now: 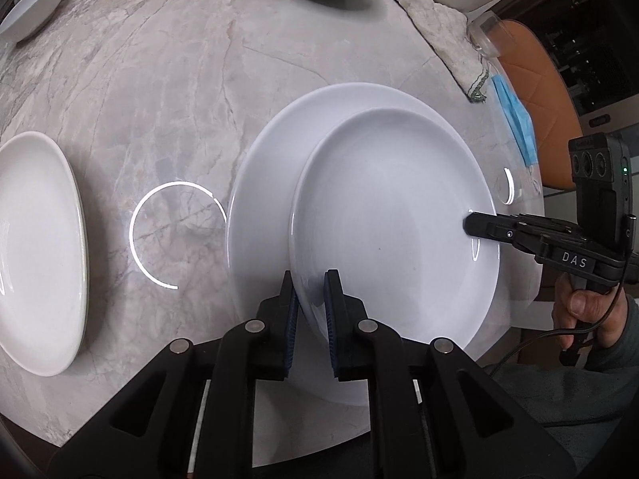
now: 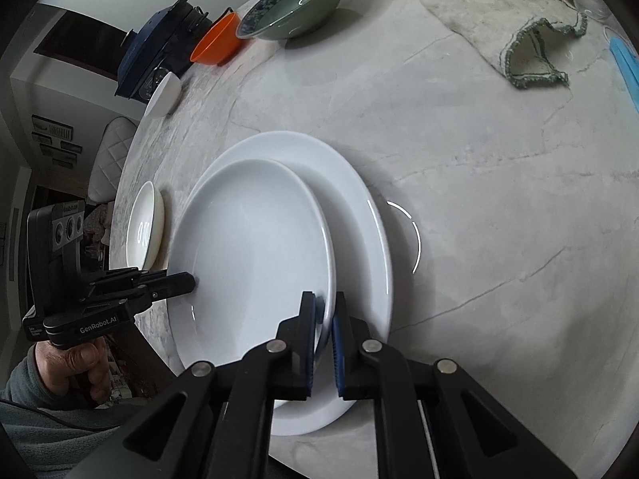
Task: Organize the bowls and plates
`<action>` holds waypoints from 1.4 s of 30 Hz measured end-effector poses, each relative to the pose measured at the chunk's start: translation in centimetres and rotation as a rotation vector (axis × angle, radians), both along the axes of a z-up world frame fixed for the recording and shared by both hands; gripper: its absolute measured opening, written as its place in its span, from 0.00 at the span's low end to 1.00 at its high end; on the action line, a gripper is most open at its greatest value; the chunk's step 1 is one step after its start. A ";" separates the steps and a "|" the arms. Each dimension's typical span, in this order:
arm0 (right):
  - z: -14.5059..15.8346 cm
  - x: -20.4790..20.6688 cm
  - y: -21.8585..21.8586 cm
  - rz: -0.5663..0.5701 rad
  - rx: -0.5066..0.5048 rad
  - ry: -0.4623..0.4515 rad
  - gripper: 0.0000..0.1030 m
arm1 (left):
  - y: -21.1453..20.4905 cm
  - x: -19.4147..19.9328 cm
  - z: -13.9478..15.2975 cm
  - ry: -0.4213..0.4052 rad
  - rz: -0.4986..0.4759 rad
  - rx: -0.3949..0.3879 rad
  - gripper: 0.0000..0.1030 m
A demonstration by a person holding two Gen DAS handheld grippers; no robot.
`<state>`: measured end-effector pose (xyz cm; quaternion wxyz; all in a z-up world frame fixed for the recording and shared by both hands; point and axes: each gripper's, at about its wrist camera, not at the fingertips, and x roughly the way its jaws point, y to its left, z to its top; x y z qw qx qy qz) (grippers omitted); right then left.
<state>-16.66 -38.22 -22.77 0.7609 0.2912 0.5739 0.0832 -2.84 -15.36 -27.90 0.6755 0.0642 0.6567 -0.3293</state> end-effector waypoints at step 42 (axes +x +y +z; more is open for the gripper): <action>9.6 15.9 11.0 0.049 0.335 -0.297 0.97 | 31.8 8.6 8.6 -0.170 0.600 -0.187 0.99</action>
